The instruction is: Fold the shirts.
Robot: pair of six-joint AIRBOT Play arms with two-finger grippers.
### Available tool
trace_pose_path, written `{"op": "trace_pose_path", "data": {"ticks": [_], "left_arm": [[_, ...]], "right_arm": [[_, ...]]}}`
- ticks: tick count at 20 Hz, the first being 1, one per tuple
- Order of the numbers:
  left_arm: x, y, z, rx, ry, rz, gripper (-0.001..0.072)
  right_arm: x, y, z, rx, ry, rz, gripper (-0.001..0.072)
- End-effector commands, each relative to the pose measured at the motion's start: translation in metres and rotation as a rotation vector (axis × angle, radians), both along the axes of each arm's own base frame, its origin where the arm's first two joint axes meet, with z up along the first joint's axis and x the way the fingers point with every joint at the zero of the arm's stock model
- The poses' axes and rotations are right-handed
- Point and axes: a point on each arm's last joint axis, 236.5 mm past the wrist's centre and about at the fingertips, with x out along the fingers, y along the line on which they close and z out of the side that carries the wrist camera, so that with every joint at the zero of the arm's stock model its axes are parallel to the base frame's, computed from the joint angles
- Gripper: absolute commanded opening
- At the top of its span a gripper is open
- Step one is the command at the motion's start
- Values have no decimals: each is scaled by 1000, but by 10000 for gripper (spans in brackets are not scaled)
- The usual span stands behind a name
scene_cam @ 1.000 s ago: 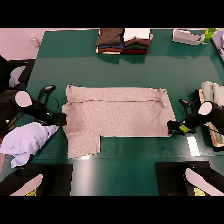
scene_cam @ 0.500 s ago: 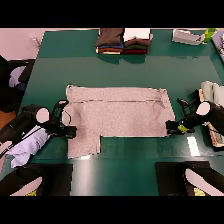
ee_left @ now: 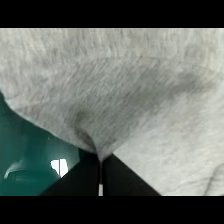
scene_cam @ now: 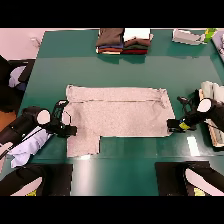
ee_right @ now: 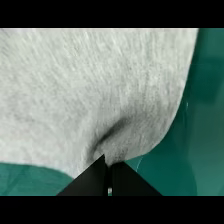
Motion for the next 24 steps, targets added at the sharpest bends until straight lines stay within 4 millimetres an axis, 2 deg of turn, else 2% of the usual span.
{"op": "trace_pose_path", "data": {"ticks": [1,5,7,9,11,13,16,19,22,24], "left_arm": [[-5,8,26,12,-46,-32,21],[-31,11,62,-28,-77,-41,22],[-26,9,82,-43,-125,-66,22],[-8,3,104,-65,-208,-82,22],[22,2,127,-67,-345,-71,22],[52,8,142,-29,-455,-63,22],[87,12,136,45,-470,-73,22],[138,9,118,71,-493,-51,22],[181,15,95,71,-486,9,22],[202,12,81,72,-482,9,23]], "right_arm": [[-8,-12,30,-51,-9,45,15],[-27,-36,62,-161,-84,67,15],[-27,-39,74,-181,-144,63,15],[-24,-37,79,-179,-183,51,14],[-16,-37,77,-176,-199,44,13],[1,-37,76,-171,-198,32,13],[51,-41,89,-177,-264,25,13],[101,-44,96,-179,-294,21,13],[138,-46,87,-176,-268,23,14],[159,-41,78,-149,-251,19,15]]}}
